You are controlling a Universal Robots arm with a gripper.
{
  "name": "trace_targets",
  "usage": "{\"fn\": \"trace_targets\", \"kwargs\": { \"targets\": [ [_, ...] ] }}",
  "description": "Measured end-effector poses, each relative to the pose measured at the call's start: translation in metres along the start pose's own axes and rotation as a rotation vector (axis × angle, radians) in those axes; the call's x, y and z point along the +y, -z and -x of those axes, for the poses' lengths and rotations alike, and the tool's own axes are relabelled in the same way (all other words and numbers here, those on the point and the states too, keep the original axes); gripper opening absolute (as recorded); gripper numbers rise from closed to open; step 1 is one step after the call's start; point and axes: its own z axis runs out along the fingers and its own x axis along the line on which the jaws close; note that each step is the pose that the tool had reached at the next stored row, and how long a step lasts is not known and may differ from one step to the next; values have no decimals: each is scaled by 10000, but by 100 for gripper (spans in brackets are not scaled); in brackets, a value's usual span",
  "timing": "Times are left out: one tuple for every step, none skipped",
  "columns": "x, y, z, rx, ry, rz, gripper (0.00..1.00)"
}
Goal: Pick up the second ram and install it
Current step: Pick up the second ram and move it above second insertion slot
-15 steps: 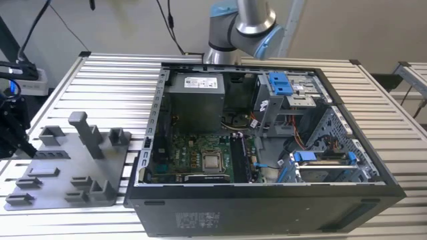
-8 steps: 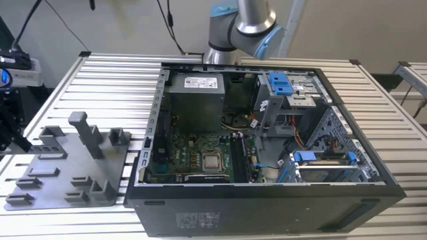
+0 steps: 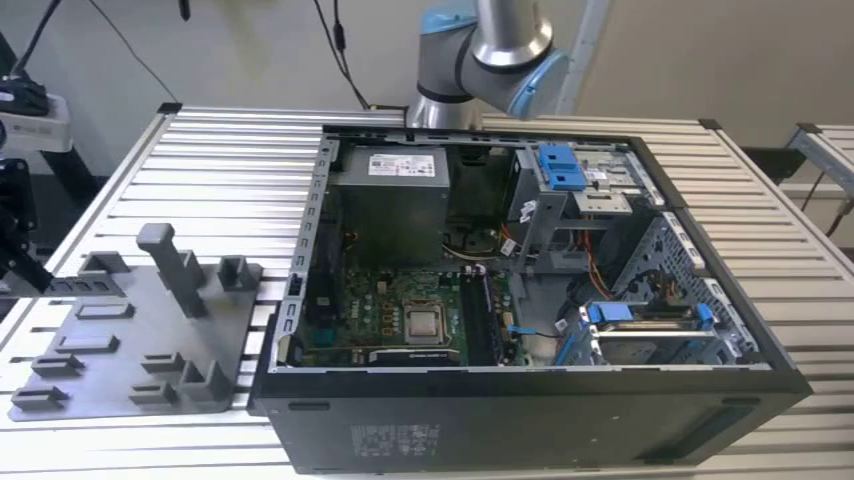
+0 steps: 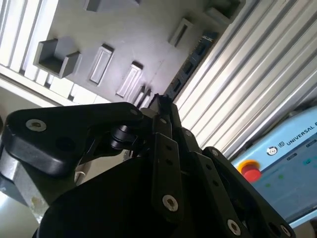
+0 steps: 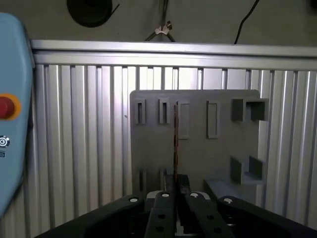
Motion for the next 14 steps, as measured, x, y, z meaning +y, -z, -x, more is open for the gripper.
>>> {"fn": "trace_targets", "kwargs": {
  "targets": [
    [0,27,2,0,-6,0,14],
    [0,51,4,0,-11,-1,14],
    [-1,75,5,0,-16,-1,14],
    [-2,103,7,1,-20,-2,14],
    [-2,133,9,0,-24,-2,14],
    [-3,166,10,1,-29,-1,14],
    [-4,201,12,1,-33,-2,14],
    [-5,237,14,0,-38,-3,14],
    [-7,274,16,2,-42,-2,14],
    [-7,312,18,2,-46,-2,14],
    [-8,350,20,1,-52,-3,14],
    [-9,391,23,1,-57,-4,14],
    [-10,428,25,1,-62,-3,14],
    [-11,468,27,2,-65,-4,14]
  ]
}}
